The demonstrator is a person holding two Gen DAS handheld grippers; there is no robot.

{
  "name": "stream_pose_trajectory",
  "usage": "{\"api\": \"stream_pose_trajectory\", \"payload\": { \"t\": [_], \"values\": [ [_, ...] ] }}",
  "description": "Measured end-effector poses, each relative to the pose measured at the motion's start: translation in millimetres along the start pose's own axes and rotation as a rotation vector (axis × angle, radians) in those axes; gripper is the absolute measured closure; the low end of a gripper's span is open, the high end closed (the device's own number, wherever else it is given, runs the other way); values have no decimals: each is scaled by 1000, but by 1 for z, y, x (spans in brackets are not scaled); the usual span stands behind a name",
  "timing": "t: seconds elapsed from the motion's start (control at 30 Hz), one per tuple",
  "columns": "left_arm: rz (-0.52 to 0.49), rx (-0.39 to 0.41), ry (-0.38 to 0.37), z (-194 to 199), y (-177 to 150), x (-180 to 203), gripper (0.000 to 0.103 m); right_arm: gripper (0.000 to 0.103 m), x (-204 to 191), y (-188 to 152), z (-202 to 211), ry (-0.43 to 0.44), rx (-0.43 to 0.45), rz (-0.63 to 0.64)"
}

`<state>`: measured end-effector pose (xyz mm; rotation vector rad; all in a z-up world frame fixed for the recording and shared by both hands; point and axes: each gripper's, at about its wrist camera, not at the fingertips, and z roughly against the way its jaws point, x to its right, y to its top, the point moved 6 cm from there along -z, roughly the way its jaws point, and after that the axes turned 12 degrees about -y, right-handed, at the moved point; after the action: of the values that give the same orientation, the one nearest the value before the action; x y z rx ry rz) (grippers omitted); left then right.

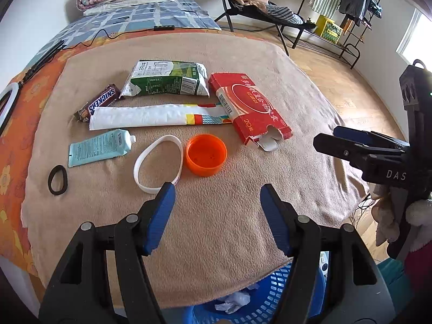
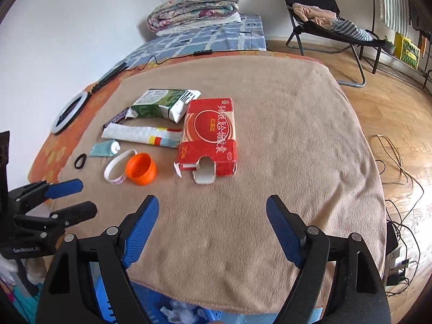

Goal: Collect trash
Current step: 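Grasp the orange cap with left tool while right tool grasps red box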

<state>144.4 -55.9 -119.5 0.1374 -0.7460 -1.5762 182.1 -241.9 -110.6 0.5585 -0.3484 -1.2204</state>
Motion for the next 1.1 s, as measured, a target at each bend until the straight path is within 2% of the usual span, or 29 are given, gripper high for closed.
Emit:
{"api": "stream_pose_trajectory", "payload": {
  "t": [0.17, 0.43, 0.47, 0.53, 0.6, 0.73, 0.87, 1.0, 1.03, 1.1],
  "values": [
    [-8, -5, -2, -17, 14, -3, 36, 21, 5, 17, -31, 48, -53, -55],
    [-12, -32, 19, -46, 29, -14, 36, 22, 30, 32, -85, 202, -167, -282],
    [-16, -38, 22, -49, 30, -15, 36, 24, 30, 33, -89, 220, -175, -297],
    [-29, -51, 30, -55, 30, -16, 43, 30, 28, 32, -97, 258, -197, -308],
    [-43, -64, 39, -61, 30, -16, 45, 36, 24, 31, -104, 279, -216, -307],
    [-43, -81, 49, -70, 28, -21, 55, 37, 21, 35, -109, 295, -206, -319],
    [-56, -77, 41, -72, 28, -21, 55, 38, 14, 38, -111, 288, -193, -300],
    [-69, -72, 41, -73, 28, -20, 55, 62, 3, 39, -113, 276, -198, -263],
    [-70, -72, 39, -73, 28, -20, 55, 62, 2, 39, -113, 276, -198, -259],
    [-70, -71, 37, -73, 28, -21, 55, 73, -1, 40, -112, 278, -195, -257]
  ]
}}
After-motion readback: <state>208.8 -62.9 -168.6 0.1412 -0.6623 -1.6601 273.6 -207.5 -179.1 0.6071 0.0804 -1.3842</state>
